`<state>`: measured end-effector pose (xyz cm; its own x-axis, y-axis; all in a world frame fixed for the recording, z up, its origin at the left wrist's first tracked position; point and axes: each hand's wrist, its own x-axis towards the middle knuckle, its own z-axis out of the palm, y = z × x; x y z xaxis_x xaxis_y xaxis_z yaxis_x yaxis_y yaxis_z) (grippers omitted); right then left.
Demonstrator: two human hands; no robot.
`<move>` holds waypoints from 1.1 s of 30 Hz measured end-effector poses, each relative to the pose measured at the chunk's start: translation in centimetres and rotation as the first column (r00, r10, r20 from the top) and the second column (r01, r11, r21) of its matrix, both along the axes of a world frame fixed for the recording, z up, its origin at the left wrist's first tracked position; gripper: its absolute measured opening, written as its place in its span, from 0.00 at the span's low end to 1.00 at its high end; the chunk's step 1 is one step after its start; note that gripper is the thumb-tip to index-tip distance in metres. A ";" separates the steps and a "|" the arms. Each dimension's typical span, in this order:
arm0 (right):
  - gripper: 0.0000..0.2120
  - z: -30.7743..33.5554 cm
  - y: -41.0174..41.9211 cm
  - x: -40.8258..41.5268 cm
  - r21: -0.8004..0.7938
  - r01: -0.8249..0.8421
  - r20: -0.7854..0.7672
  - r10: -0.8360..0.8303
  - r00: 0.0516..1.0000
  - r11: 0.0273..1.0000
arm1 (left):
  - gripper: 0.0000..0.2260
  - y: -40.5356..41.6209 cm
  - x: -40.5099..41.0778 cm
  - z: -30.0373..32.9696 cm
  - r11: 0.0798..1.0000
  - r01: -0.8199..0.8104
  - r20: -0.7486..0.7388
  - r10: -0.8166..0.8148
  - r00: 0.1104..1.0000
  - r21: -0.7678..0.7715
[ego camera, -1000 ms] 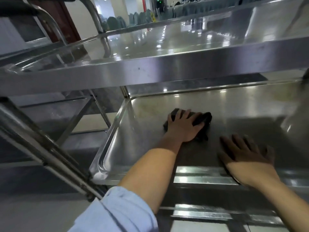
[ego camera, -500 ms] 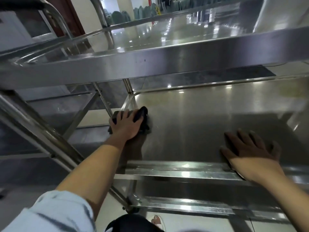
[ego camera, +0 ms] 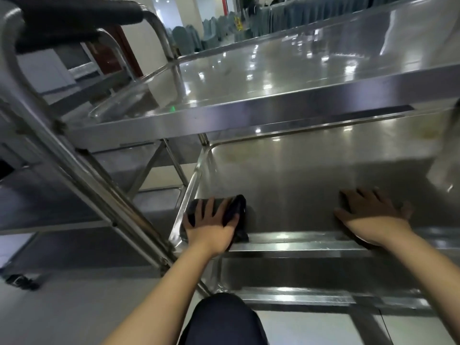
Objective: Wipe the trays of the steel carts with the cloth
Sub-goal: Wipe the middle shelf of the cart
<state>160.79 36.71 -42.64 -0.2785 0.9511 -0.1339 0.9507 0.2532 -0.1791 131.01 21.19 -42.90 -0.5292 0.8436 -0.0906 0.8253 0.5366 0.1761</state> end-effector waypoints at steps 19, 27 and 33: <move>0.43 -1.0 -3.1 -6.9 -0.031 -0.316 0.038 0.317 0.948 0.948 | 0.28 12.3 -7.1 0.2 0.999 -0.047 0.041 0.048 0.998 -0.009; 0.40 -1.2 -3.1 -6.4 -0.009 -0.345 0.008 0.346 0.938 0.938 | 0.30 21.3 -11.4 0.7 0.998 -0.058 -0.001 0.058 0.998 -0.027; 0.35 -1.7 -3.1 -6.8 0.052 -0.332 -0.005 0.333 0.943 0.942 | 0.32 24.7 -13.1 0.3 0.998 -0.052 -0.018 0.051 0.999 -0.033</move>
<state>153.97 33.65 -44.34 -0.5817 0.8092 -0.0827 0.8083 0.5637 -0.1699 117.96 45.88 -42.60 -0.5737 0.8118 -0.1087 0.7991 0.5839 0.1431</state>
